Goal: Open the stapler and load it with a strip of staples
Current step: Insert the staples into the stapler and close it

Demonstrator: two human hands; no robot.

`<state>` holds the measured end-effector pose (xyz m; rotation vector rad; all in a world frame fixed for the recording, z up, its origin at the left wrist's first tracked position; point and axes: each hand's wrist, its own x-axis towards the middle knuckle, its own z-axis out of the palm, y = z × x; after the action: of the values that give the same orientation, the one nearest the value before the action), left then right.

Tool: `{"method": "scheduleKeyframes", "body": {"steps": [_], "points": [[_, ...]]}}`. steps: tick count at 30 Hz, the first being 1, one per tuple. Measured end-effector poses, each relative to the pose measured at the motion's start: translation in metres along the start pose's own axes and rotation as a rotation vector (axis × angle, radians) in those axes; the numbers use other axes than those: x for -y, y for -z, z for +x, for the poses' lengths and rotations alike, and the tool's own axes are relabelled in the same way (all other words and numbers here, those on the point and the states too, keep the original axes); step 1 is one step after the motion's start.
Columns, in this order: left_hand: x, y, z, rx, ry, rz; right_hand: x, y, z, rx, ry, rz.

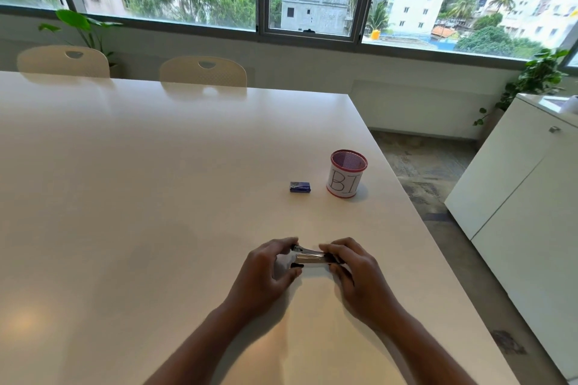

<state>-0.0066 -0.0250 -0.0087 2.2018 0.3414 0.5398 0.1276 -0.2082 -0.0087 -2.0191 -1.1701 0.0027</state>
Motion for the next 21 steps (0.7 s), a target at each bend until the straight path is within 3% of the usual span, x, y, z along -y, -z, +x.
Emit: {"method": "scheduleKeyframes", "body": {"steps": [10, 21], "points": [[-0.003, -0.033, 0.046, -0.038, 0.030, 0.100, -0.032, 0.008, 0.030, -0.228, -0.153, 0.102], [0.005, -0.046, 0.050, -0.057, 0.117, 0.200, -0.046, 0.001, 0.042, -0.225, -0.181, 0.068]]}}
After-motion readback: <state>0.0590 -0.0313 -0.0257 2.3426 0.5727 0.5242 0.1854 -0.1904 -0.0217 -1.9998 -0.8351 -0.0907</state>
